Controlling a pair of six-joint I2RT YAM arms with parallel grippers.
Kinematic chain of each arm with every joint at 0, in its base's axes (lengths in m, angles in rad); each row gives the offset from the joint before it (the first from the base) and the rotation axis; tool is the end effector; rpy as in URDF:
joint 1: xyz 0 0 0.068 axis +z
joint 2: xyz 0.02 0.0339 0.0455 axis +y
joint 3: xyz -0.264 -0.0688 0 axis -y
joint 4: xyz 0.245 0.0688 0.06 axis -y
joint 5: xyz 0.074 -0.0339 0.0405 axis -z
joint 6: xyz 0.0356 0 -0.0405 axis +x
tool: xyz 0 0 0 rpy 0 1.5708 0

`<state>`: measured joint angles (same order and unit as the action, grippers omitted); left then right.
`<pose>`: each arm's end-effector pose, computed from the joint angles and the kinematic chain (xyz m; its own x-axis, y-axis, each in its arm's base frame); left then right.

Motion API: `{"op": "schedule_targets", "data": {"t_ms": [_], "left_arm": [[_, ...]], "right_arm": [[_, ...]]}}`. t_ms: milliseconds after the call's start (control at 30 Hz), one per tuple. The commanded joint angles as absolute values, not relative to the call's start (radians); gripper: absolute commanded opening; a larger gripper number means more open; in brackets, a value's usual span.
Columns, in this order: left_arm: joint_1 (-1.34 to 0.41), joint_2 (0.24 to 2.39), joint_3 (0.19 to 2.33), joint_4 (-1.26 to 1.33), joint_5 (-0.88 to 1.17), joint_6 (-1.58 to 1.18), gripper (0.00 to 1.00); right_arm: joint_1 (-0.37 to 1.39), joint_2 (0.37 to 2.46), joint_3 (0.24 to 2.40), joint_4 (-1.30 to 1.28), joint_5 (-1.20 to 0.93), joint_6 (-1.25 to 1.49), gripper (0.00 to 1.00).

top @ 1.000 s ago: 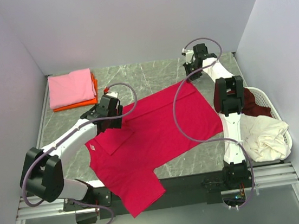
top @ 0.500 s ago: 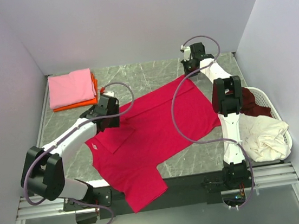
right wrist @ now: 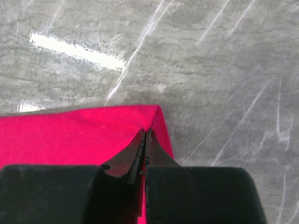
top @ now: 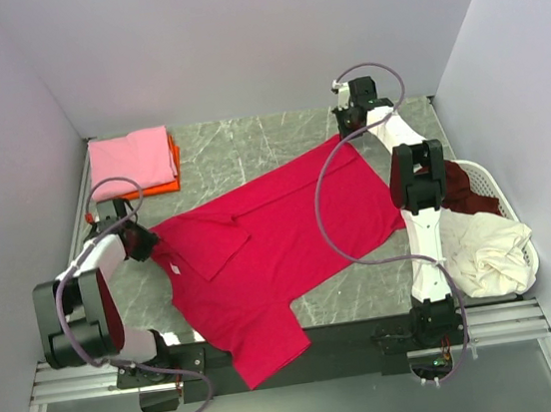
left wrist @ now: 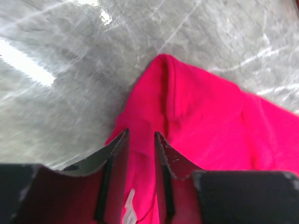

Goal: Fold and stack the t-shirts
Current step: Fold the tshirt

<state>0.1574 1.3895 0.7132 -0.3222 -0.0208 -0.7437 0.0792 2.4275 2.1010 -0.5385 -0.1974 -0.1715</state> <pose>0.2570 0.0415 0.1745 -0.4974 -0.7643 -0.4104 -0.6856 0.6362 -0.3538 0.5392 0.0498 0.1818 -0.7127 -0.2244 -0.6646 -0.3309 0.9430 0.0364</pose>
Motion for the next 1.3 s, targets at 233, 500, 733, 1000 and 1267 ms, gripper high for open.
{"op": "schedule_targets", "data": {"t_ms": [233, 500, 733, 1000, 1267], "left_arm": [[0.199, 1.537, 0.802, -0.198, 0.162, -0.834, 0.36], [0.202, 1.494, 0.805, -0.184, 0.192, -0.825, 0.39], [0.210, 1.494, 0.825, -0.201, 0.163, -0.828, 0.47], [0.213, 1.367, 0.759, -0.192, 0.130, -0.834, 0.38], [0.219, 1.453, 0.805, -0.199, 0.149, -0.834, 0.48]], "right_arm": [[0.084, 2.411, 2.161, -0.508, -0.175, -0.158, 0.00], [0.083, 2.418, 2.163, -0.506, -0.173, -0.161, 0.00], [0.083, 2.419, 2.158, -0.506, -0.172, -0.163, 0.00], [0.084, 2.421, 2.160, -0.508, -0.173, -0.164, 0.00], [0.084, 2.415, 2.148, -0.508, -0.173, -0.167, 0.00]]}}
